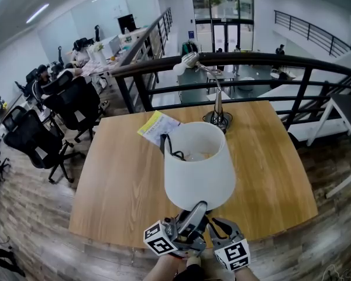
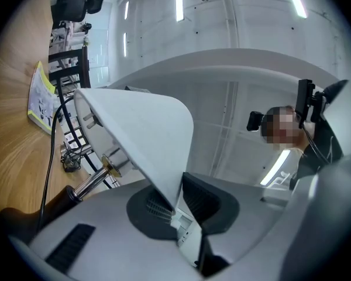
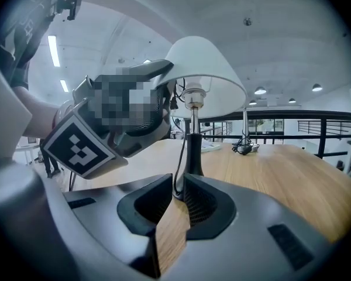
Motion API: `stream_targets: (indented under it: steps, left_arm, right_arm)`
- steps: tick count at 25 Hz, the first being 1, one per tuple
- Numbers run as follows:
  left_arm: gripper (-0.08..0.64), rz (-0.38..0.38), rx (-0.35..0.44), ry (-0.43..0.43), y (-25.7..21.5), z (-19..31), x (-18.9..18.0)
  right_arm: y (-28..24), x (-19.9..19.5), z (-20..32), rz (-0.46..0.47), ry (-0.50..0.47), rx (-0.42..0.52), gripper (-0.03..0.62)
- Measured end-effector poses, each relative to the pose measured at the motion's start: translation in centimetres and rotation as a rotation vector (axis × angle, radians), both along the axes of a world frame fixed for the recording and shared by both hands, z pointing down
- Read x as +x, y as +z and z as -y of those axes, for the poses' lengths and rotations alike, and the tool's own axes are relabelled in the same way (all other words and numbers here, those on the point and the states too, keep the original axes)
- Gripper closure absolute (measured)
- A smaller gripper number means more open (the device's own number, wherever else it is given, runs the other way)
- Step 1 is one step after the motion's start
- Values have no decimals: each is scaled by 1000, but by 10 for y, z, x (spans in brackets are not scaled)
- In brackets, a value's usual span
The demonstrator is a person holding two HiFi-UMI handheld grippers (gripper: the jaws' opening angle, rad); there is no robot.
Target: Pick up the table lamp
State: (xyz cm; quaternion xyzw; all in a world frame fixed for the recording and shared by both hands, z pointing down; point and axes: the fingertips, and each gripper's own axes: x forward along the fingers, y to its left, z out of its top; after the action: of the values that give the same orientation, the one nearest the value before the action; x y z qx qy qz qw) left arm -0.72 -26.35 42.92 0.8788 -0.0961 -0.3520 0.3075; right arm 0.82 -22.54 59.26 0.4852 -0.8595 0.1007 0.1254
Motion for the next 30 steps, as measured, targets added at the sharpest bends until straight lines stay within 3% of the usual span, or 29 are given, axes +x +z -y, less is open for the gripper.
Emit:
stream_targets:
  steps: [14,17,30]
  left_arm:
    - [546,14,-20,20,-14,36,-2]
    - [548,20,-26,37,-16,44,-2]
    - [549,1,-43,67,-22,64,-10]
  right_arm:
    - [-20,4,48,4,55,10,534]
    - [-21,-3,59,15,45,-9,463]
    - [-17,-17,120,52,113,-77,422]
